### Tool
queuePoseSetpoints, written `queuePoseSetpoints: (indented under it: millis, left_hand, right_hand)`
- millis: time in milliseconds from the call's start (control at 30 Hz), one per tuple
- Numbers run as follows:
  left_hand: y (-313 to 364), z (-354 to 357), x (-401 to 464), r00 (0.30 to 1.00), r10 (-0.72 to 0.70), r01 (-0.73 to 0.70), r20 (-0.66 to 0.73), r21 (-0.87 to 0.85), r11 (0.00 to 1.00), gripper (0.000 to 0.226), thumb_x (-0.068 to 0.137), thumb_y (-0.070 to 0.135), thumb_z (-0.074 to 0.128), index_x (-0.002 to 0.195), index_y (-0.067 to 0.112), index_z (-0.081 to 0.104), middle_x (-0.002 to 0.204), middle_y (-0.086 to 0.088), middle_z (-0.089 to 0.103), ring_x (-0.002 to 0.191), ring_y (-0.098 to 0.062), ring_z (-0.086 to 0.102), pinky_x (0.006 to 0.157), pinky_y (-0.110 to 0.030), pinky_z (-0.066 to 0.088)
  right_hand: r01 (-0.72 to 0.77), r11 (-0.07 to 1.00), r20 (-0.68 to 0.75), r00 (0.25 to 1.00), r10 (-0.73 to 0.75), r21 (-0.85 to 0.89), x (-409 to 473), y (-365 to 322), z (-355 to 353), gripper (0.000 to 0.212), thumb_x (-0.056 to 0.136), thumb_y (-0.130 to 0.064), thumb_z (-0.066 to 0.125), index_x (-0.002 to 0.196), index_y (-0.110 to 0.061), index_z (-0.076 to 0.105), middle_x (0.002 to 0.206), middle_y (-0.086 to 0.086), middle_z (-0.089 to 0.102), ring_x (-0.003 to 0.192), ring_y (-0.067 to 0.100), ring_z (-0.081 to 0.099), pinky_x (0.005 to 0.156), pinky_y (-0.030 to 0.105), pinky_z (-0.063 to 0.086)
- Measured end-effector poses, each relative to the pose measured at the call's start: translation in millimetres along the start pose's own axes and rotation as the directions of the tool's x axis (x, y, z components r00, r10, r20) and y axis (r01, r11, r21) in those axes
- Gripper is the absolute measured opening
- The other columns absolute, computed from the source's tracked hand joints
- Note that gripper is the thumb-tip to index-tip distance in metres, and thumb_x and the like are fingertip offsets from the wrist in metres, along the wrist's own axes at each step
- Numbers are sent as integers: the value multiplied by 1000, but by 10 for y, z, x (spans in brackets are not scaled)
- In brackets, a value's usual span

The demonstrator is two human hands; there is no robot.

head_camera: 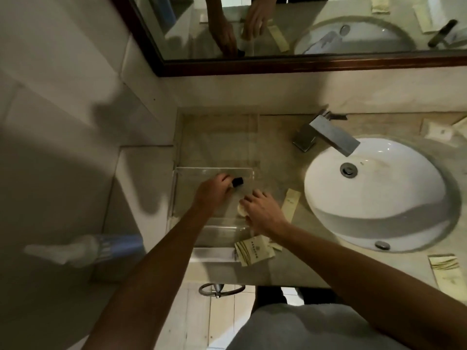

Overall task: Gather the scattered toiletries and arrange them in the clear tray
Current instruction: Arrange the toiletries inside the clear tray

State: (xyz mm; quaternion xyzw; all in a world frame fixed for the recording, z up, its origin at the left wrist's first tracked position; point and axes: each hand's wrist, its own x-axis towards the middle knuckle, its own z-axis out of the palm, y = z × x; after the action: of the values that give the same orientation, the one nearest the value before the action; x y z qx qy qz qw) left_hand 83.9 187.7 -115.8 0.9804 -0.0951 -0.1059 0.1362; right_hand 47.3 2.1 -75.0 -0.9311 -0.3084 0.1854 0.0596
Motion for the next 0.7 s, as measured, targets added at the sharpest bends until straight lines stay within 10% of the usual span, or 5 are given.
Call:
queuePoseSetpoints:
  millis: [267, 700]
  left_hand:
    - [29, -18, 191, 989, 93, -83, -118, 84, 993, 20, 80, 18, 71, 98, 9, 70, 102, -13, 65, 86, -32, 64, 57, -38, 54]
    - [151, -60, 76, 965, 110, -91, -237, 91, 992, 36, 84, 23, 68, 117, 10, 63, 117, -11, 62, 98, -26, 60, 74, -36, 54]
  right_hand:
    - [-33, 983, 95, 994, 51, -182, 119, -109, 15, 44, 81, -38, 70, 122, -22, 62, 132, 4, 56, 129, 28, 37, 109, 51, 28]
    - [-59, 995, -103, 992, 67, 77, -141, 225, -1, 42, 92, -37, 56, 132, -22, 54, 139, 5, 48, 126, 24, 41, 108, 46, 34]
